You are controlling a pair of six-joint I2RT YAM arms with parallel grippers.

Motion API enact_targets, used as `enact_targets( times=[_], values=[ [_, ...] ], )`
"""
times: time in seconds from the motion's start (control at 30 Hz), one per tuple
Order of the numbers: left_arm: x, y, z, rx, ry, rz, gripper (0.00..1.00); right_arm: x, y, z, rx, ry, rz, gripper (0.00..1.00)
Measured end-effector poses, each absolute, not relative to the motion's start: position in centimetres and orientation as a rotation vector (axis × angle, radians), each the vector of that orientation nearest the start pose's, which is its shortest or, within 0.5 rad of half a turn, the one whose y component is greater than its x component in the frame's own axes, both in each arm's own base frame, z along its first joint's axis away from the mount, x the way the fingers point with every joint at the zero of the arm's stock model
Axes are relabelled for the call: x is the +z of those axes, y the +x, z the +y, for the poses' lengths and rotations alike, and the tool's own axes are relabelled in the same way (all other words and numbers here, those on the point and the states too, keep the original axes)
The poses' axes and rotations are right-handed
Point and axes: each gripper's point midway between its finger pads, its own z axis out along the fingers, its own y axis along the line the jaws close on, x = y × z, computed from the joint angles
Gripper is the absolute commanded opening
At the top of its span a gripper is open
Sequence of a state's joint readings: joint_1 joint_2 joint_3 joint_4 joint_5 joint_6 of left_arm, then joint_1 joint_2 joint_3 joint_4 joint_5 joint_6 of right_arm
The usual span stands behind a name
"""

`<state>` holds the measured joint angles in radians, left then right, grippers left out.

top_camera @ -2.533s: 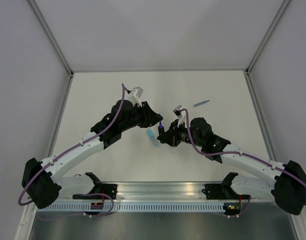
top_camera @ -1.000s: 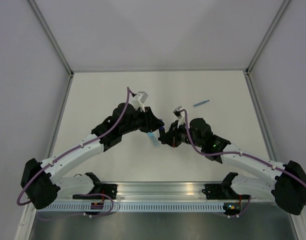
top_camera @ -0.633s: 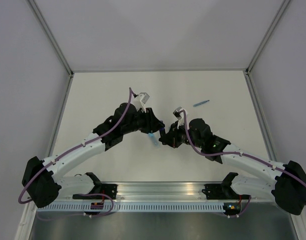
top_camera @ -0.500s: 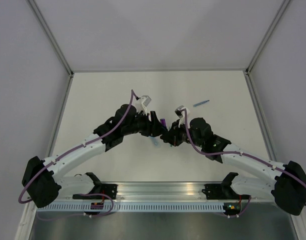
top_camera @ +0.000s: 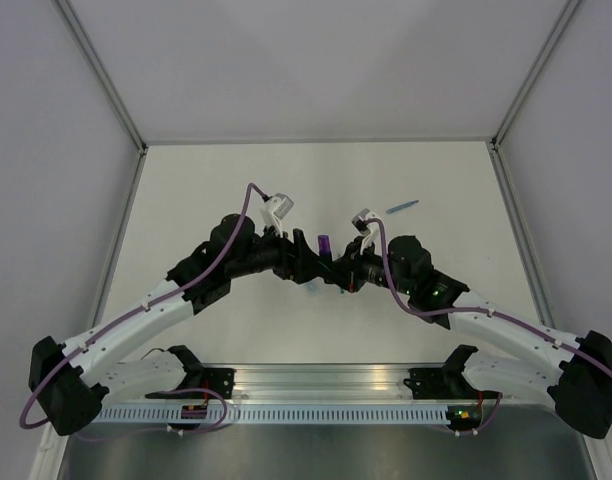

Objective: Insert the pens into the pen caps

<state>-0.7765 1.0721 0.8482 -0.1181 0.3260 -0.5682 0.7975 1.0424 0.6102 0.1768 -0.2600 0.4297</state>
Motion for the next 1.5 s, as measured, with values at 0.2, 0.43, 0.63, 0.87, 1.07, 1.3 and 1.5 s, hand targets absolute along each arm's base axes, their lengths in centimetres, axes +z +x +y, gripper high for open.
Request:
enact_targets(
  times=[0.2, 0.43, 0.63, 0.87, 1.07, 1.3, 1.5],
  values=[
    [28.8, 19.3, -28.5, -1.126, 0.505, 1.866, 0.86, 21.8, 18.5, 30.8, 1.215, -0.632, 1.790, 0.00],
    [33.6, 19.5, -27.7, -1.077, 0.557, 1.732, 0.84, 24.0, 15.2, 31.8, 1.403, -0.752, 1.670, 0.00],
    [33.9, 18.4, -28.2, -1.112, 0.653, 1.692, 0.73, 24.5, 12.9, 32.8, 1.490, -0.844, 1.620, 0.00],
    [33.9, 17.0, -29.1, -1.192, 0.744, 1.640, 0.59, 24.5, 12.3, 33.0, 1.512, -0.871, 1.614, 0.00],
    [32.6, 15.8, -29.5, -1.248, 0.805, 1.644, 0.55, 24.5, 12.3, 33.0, 1.512, -0.871, 1.613, 0.00],
    [31.6, 15.4, -29.8, -1.285, 0.829, 1.640, 0.34, 24.5, 12.1, 33.1, 1.517, -0.879, 1.612, 0.00],
    [31.3, 15.2, -30.1, -1.324, 0.824, 1.647, 0.02, 24.3, 11.6, 33.0, 1.533, -0.902, 1.611, 0.00]
  ],
)
